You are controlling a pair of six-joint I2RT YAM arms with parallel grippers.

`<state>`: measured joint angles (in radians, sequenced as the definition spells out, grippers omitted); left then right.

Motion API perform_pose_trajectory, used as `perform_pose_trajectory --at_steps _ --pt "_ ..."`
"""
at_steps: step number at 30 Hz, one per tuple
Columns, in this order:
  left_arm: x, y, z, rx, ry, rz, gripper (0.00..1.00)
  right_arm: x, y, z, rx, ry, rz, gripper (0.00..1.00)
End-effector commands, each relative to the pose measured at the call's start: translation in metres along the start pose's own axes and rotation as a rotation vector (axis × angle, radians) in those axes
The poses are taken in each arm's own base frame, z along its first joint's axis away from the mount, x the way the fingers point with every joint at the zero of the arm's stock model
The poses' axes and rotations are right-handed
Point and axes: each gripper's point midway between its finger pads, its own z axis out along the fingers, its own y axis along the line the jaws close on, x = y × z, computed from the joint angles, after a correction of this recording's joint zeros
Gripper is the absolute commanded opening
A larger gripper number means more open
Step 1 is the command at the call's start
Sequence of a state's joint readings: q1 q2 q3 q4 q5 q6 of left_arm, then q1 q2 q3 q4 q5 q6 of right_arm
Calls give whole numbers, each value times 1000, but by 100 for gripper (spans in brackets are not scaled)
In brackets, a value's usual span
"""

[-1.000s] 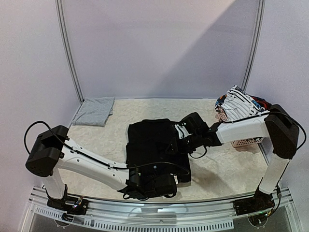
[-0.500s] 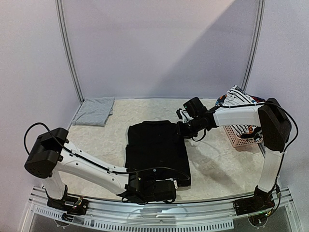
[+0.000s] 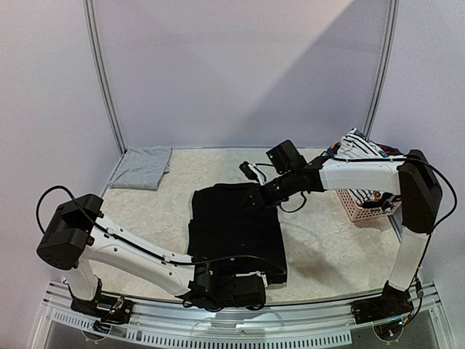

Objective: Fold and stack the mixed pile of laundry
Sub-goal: Smooth out the 2/3-rectangle-folded shirt at the center of the board.

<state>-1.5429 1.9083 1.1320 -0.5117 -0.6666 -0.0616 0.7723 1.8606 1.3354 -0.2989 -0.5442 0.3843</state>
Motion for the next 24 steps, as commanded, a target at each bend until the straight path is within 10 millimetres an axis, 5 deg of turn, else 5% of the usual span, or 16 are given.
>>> perform_pose_trajectory --at_steps 1,5,16,24 --pt "-10 -8 -7 -2 -13 12 0 17 20 29 -108 106 -41 1" --pt "-11 -7 -8 -3 -13 25 0 28 22 56 -115 172 -59 0" --pt "-22 7 -40 -30 -37 45 0 47 -26 99 1 244 9 0" --pt "-31 37 -69 -106 -37 63 0 78 -45 99 43 258 64 0"
